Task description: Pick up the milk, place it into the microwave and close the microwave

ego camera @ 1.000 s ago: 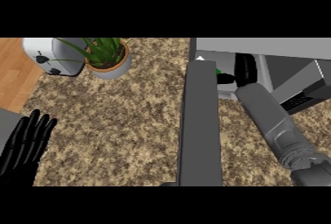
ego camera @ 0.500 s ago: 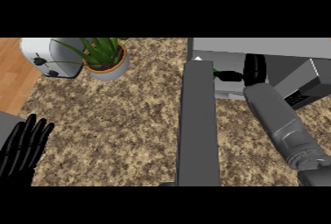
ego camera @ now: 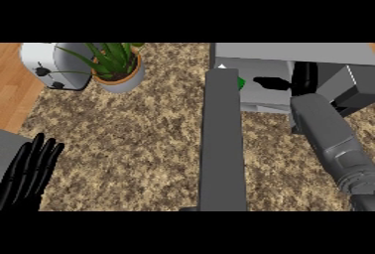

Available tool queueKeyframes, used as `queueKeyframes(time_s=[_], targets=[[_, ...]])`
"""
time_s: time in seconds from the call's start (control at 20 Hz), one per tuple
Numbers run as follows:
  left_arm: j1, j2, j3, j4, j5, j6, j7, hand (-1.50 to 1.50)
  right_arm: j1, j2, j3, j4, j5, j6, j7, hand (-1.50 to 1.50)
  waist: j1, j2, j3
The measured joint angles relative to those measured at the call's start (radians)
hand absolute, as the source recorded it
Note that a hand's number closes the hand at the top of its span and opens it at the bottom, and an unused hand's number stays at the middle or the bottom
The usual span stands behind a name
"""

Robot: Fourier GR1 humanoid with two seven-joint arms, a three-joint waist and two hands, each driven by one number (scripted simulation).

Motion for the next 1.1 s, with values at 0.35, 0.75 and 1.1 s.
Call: queueKeyframes(time_s=[0.35,0.75,1.1], targets=[[0.016,-0.008,-0.005,-0.003,-0.011,-0.001,-0.011,-1.50,0.025,-0.026,-0.048,-0.016,-0.050,0.143,-0.061,-1.50,-0.009,-0.006,-0.003],[0.054,-0.027,-0.036,-0.006,-0.031,0.004,-0.029,-1.50,0.051,-0.011,-0.084,-0.042,-0.099,0.291,-0.104,-1.50,-0.017,-0.019,-0.011],[0.062,-0.034,-0.063,0.000,-0.037,0.014,-0.033,-1.50,0.135,0.034,-0.082,-0.068,-0.121,0.424,-0.155,-1.50,-0.036,-0.030,-0.014]])
